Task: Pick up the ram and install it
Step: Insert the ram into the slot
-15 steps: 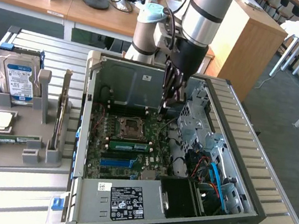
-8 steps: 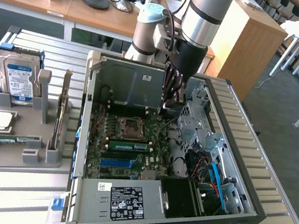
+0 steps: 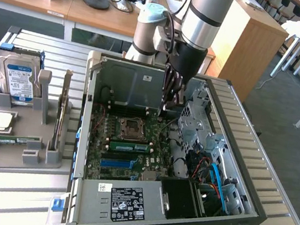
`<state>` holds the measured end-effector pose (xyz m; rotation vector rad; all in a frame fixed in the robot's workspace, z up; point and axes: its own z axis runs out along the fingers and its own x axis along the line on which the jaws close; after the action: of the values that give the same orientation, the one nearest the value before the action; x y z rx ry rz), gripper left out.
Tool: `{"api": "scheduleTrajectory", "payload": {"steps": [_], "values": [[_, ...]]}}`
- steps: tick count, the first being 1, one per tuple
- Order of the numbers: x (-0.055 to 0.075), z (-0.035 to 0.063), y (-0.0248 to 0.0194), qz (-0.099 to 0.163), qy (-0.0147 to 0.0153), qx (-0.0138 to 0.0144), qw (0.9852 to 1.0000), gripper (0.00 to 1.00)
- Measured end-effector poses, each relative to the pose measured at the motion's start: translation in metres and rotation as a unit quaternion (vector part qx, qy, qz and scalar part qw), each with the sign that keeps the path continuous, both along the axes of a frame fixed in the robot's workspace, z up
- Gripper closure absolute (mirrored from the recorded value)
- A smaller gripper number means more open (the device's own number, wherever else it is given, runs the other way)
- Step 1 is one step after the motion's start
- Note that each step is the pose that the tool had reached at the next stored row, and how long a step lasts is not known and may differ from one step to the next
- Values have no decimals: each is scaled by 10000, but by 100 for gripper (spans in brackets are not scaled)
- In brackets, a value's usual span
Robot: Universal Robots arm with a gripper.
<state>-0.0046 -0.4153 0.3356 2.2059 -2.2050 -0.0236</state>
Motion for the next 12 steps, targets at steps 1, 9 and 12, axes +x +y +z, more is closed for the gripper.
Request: {"api": "scheduleTrajectory", "payload": {"steps": [1,9,12], "values": [[0,-4,0,0,0,0,10000,90],[0,-36,0,0,0,0,10000,90],[0,-48,0,0,0,0,10000,90]]}}
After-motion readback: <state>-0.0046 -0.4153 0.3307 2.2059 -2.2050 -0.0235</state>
